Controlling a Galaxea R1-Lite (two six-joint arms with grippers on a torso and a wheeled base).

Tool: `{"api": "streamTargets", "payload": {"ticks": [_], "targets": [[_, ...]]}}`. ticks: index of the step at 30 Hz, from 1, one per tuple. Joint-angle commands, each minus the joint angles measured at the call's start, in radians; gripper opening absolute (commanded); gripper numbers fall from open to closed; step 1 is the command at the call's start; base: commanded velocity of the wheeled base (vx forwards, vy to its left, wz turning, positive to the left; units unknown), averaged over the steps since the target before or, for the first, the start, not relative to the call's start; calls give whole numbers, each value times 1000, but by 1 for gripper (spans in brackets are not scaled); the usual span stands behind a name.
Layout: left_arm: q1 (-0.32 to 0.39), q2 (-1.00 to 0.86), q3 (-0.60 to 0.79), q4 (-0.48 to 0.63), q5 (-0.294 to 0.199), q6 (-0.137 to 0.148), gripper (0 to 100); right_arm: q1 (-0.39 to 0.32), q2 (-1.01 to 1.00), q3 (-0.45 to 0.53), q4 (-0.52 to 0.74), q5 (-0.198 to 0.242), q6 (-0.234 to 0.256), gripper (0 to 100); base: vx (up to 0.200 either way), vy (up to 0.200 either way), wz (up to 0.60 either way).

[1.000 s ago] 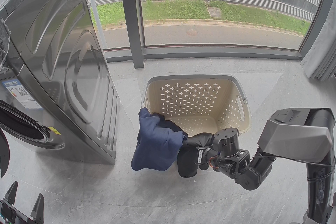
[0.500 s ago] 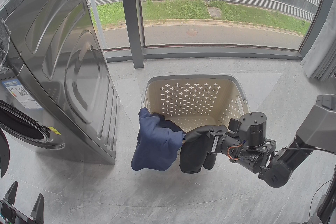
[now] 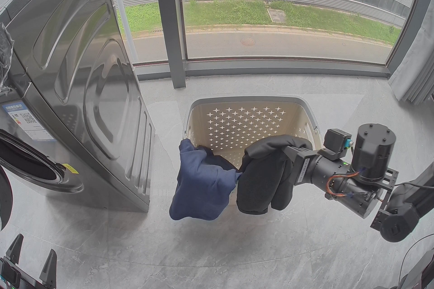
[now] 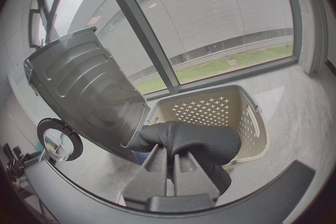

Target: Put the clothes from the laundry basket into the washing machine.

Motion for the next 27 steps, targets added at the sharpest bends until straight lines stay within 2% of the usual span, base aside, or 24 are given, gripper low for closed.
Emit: {"api": "streamTargets", "payload": {"ticks": [1, 5, 11, 27], "targets": [[0, -15, 15, 0, 1, -1, 100, 17, -154, 71, -3, 18, -69, 0, 0, 0, 0], [0, -15, 15, 0, 1, -1, 100, 36, -183, 80, -7, 20, -107, 0, 0, 0, 0], [0, -15, 15, 0, 1, -1, 100, 67, -226, 93, -48, 41, -118, 0, 0, 0, 0], [0, -15, 15, 1, 1, -2, 100, 67, -226, 105, -63, 60, -120, 0, -200, 0, 0]]}}
